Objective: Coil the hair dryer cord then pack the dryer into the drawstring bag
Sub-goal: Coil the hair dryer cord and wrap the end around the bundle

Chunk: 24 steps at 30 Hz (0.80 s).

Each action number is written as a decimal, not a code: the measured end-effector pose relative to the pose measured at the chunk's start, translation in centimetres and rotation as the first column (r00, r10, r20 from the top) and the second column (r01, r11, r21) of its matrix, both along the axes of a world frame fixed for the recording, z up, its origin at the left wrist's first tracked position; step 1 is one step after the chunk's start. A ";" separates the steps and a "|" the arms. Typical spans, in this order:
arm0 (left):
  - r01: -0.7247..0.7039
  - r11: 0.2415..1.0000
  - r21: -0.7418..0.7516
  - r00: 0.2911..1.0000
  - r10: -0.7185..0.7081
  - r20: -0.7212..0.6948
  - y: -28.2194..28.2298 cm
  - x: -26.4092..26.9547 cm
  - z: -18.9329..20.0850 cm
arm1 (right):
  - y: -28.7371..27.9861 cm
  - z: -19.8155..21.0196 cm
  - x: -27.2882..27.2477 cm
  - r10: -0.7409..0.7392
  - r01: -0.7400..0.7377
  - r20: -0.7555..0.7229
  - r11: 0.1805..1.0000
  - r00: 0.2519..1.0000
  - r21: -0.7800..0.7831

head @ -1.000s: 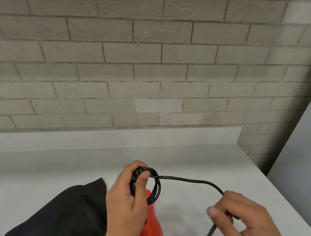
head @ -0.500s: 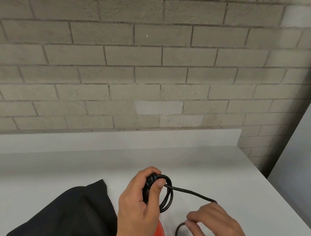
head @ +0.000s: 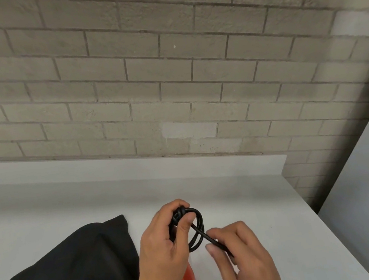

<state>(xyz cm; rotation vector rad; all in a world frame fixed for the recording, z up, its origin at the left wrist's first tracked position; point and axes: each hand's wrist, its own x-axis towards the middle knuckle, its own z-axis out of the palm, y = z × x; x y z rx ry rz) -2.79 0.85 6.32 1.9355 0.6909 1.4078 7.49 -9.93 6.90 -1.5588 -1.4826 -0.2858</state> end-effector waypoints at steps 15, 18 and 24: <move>0.219 0.969 0.116 0.975 -0.223 0.020 -0.3 -0.6 -0.4 | 1.4 5.1 1.9 0.174 -0.195 -0.422 0.981 0.890 -0.007; 0.239 0.962 0.134 0.969 -0.245 0.030 -0.4 -0.8 -0.5 | 2.0 4.3 1.5 0.148 -0.177 -0.564 0.984 0.812 0.004; 0.223 0.962 0.155 0.969 -0.236 0.074 -0.7 -0.8 -0.8 | 2.5 1.7 0.9 0.146 -0.173 -0.507 0.985 0.850 -0.008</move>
